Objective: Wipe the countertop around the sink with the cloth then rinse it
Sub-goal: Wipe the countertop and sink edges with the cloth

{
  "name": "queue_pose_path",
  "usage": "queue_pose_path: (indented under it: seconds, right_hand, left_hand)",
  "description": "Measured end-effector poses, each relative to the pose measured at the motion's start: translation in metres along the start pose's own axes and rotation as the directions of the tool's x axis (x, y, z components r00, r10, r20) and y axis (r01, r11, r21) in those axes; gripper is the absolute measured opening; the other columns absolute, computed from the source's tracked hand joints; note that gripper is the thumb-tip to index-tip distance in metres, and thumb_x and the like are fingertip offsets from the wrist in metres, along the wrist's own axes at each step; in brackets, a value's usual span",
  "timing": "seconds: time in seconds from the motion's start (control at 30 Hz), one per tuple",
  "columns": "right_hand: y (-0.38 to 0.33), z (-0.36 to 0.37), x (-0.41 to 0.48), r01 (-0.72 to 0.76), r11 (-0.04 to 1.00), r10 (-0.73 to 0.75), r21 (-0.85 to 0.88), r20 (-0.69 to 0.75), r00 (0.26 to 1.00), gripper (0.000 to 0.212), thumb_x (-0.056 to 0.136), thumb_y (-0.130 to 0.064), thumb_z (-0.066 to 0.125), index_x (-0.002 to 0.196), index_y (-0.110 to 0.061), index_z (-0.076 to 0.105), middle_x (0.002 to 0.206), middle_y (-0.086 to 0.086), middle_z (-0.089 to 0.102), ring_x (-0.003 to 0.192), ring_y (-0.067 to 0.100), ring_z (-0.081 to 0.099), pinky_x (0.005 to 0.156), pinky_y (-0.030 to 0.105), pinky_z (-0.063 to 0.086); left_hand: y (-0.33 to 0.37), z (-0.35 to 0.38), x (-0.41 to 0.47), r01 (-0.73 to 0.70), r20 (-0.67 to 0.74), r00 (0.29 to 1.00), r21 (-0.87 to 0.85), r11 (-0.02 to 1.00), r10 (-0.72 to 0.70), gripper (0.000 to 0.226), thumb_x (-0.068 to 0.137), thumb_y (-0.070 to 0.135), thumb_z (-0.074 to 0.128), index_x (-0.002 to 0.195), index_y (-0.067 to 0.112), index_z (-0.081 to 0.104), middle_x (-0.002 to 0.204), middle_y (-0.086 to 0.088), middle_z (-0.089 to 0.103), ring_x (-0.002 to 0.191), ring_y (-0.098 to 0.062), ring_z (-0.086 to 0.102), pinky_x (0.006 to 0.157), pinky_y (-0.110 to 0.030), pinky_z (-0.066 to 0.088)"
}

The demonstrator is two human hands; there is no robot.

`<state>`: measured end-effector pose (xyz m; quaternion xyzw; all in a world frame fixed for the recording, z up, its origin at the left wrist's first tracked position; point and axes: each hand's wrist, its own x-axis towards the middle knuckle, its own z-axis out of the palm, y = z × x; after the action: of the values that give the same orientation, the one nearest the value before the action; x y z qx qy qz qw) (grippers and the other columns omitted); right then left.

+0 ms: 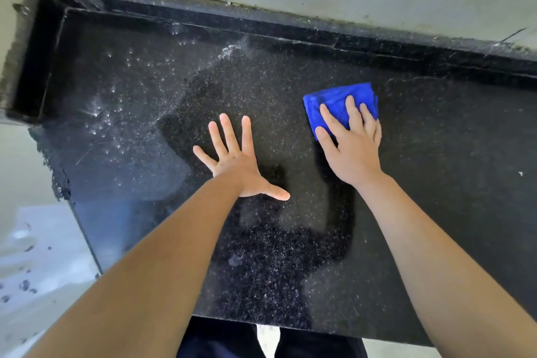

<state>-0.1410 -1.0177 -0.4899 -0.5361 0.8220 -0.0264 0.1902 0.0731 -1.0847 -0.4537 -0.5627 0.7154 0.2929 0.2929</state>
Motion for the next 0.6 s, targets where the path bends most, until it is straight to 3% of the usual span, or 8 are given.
queue_pose_path:
  seconds: [0.17, 0.23, 0.27, 0.33, 0.4, 0.5, 0.6]
  right_hand:
    - [-0.011, -0.001, 0.007, -0.063, 0.997, 0.065, -0.033, 0.048, 0.997, 0.052, 0.103, -0.059, 0.027, 0.154, -0.051, 0.021, 0.169, 0.001, -0.005, 0.153, 0.03, -0.007, 0.122, 0.056, -0.003]
    - [-0.014, -0.003, 0.01, -0.089, 0.995, 0.092, -0.046, 0.063, 0.994, 0.052, 0.103, -0.06, 0.025, 0.154, -0.052, 0.019, 0.169, 0.0, -0.007, 0.153, 0.028, -0.008, 0.123, 0.055, -0.003]
    - [-0.019, -0.004, 0.014, -0.091, 0.994, 0.095, -0.057, 0.067, 0.993, 0.052, 0.103, -0.06, 0.024, 0.154, -0.052, 0.019, 0.169, 0.0, -0.007, 0.153, 0.029, -0.008, 0.123, 0.055, -0.002]
    - [-0.037, -0.004, 0.027, -0.069, 0.995, 0.074, -0.077, 0.071, 0.995, 0.052, 0.103, -0.061, 0.024, 0.154, -0.052, 0.019, 0.169, 0.0, -0.005, 0.153, 0.03, -0.006, 0.123, 0.055, 0.0]
    - [-0.063, -0.003, 0.047, -0.028, 0.995, 0.034, -0.093, 0.063, 0.997, 0.052, 0.103, -0.061, 0.024, 0.154, -0.053, 0.018, 0.169, 0.001, -0.004, 0.153, 0.032, -0.004, 0.123, 0.055, 0.001]
    - [-0.122, 0.001, 0.082, 0.039, 0.994, -0.034, -0.098, 0.053, 0.998, 0.051, 0.104, -0.06, 0.023, 0.154, -0.053, 0.018, 0.169, 0.002, -0.002, 0.153, 0.033, -0.001, 0.122, 0.057, 0.002]
    - [-0.197, 0.013, 0.114, 0.104, 0.99, -0.099, -0.098, 0.048, 0.994, 0.052, 0.104, -0.058, 0.023, 0.155, -0.051, 0.018, 0.169, 0.004, -0.001, 0.153, 0.035, 0.0, 0.121, 0.059, 0.002]
  left_hand:
    - [-0.009, 0.006, 0.005, -0.074, -0.041, 0.996, -0.027, 0.997, 0.073, 0.163, 0.042, 0.096, 0.063, 0.139, 0.027, -0.047, 0.143, -0.014, -0.056, 0.134, -0.04, -0.048, 0.104, -0.076, -0.014]
    - [-0.019, 0.004, 0.006, -0.127, -0.117, 0.986, -0.042, 0.991, 0.122, 0.14, 0.06, 0.094, 0.054, 0.151, 0.03, -0.03, 0.156, -0.011, -0.04, 0.145, -0.038, -0.033, 0.11, -0.073, -0.005]
    - [-0.028, 0.001, 0.006, -0.168, -0.198, 0.968, -0.055, 0.984, 0.155, 0.123, 0.071, 0.089, 0.051, 0.158, 0.031, -0.013, 0.163, -0.009, -0.024, 0.151, -0.036, -0.018, 0.113, -0.069, 0.002]
    - [-0.053, -0.006, 0.005, -0.261, -0.407, 0.893, -0.123, 0.958, 0.191, 0.086, 0.087, 0.075, 0.048, 0.156, 0.029, 0.026, 0.164, -0.004, 0.016, 0.148, -0.029, 0.015, 0.114, -0.058, 0.016]
    - [-0.083, -0.012, 0.005, -0.322, -0.564, 0.809, -0.193, 0.927, 0.164, 0.065, 0.095, 0.063, 0.047, 0.146, 0.024, 0.047, 0.153, -0.001, 0.04, 0.139, -0.026, 0.034, 0.11, -0.052, 0.024]
    - [-0.138, -0.013, 0.006, -0.309, -0.708, 0.695, -0.14, 0.941, 0.123, 0.055, 0.097, 0.054, 0.052, 0.137, 0.016, 0.057, 0.146, -0.008, 0.049, 0.133, -0.033, 0.042, 0.104, -0.054, 0.035]
    - [-0.193, -0.007, 0.002, -0.208, -0.743, 0.667, -0.127, 0.97, 0.046, 0.056, 0.097, 0.053, 0.05, 0.135, 0.013, 0.057, 0.144, -0.013, 0.049, 0.132, -0.037, 0.043, 0.1, -0.058, 0.038]
